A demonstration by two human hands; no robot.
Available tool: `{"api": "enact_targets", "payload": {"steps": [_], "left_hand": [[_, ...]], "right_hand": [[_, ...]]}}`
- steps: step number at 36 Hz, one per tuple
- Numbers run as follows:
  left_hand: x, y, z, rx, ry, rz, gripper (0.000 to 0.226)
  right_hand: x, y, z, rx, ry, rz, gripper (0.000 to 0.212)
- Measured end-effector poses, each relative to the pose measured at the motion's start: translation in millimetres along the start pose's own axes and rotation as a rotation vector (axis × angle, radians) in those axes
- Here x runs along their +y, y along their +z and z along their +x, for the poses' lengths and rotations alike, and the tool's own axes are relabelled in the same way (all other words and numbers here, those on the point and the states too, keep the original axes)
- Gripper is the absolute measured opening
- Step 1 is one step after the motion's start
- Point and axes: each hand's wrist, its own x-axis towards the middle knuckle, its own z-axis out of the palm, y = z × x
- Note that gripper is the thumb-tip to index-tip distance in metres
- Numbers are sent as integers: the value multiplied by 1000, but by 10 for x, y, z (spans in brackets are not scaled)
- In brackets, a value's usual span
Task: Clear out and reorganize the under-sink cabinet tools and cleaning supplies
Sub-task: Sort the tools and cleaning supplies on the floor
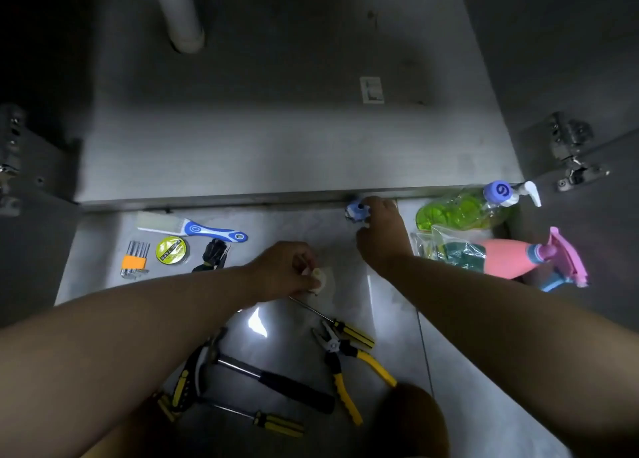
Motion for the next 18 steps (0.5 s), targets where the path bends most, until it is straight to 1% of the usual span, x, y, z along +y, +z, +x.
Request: {"api": "enact_targets", "payload": {"steps": [2, 3, 6, 8, 9, 11, 14, 18], "left_hand": [[4, 38, -4, 28, -16, -40, 26], [13, 45, 0, 41, -18, -68, 26], [66, 48, 19, 57, -17, -133, 19], [102, 48, 26, 79, -16, -132, 22], [119, 45, 29, 96, -19, -120, 25], [141, 39, 16, 124, -31, -108, 34], [144, 27, -1, 124, -33, -125, 42], [109, 25, -19, 163, -27, -148, 40]], "right_hand": [[-3, 5, -99, -11, 8, -10, 36], [-6, 7, -149, -53, -14, -24, 29], [-47, 40, -299, -275, -124, 58, 18], [-82, 75, -373, -396, -133, 148, 12], [-93, 93, -386, -435, -130, 169, 14], [-95, 132, -388, -449, -150, 149, 21], [-88, 163, -355, -388, -176, 106, 21], [-53, 157, -293, -363, -137, 81, 16]]}}
